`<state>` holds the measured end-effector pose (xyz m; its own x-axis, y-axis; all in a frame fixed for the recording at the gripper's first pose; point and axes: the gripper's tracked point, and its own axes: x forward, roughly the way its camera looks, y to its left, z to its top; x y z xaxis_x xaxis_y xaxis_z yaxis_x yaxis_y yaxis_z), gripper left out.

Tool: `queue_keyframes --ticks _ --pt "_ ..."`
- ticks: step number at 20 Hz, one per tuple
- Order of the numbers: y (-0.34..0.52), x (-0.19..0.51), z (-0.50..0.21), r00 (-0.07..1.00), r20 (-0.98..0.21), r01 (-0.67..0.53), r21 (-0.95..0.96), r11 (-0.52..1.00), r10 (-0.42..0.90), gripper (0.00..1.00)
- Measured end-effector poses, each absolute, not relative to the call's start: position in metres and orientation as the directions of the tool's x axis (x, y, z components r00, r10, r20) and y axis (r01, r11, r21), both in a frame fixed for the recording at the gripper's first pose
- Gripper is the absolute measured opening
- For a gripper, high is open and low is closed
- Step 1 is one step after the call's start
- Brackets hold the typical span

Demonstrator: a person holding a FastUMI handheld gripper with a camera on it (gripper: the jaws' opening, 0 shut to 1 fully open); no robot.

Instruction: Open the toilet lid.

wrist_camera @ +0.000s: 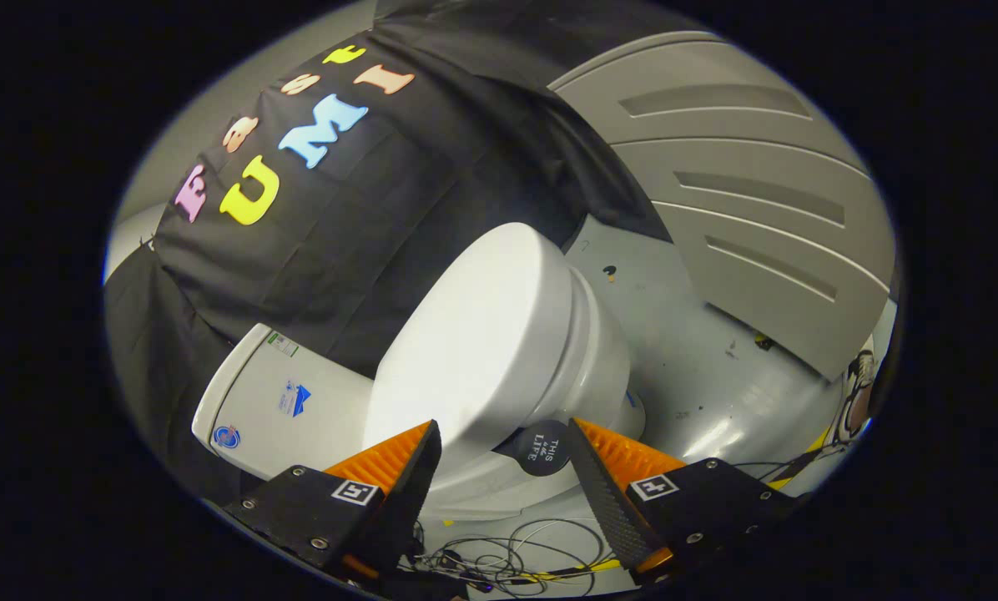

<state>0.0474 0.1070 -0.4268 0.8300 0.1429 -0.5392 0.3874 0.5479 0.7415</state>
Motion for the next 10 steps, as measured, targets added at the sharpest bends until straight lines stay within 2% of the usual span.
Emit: queue_keyframes --ticks 4,10 --pt "0.099 0.044 -0.441 0.843 -0.525 0.448 0.808 0.382 0.121 0.90" --pt "0.112 0.059 -0.443 0.889 -0.441 0.410 0.886 0.215 0.124 0.70"
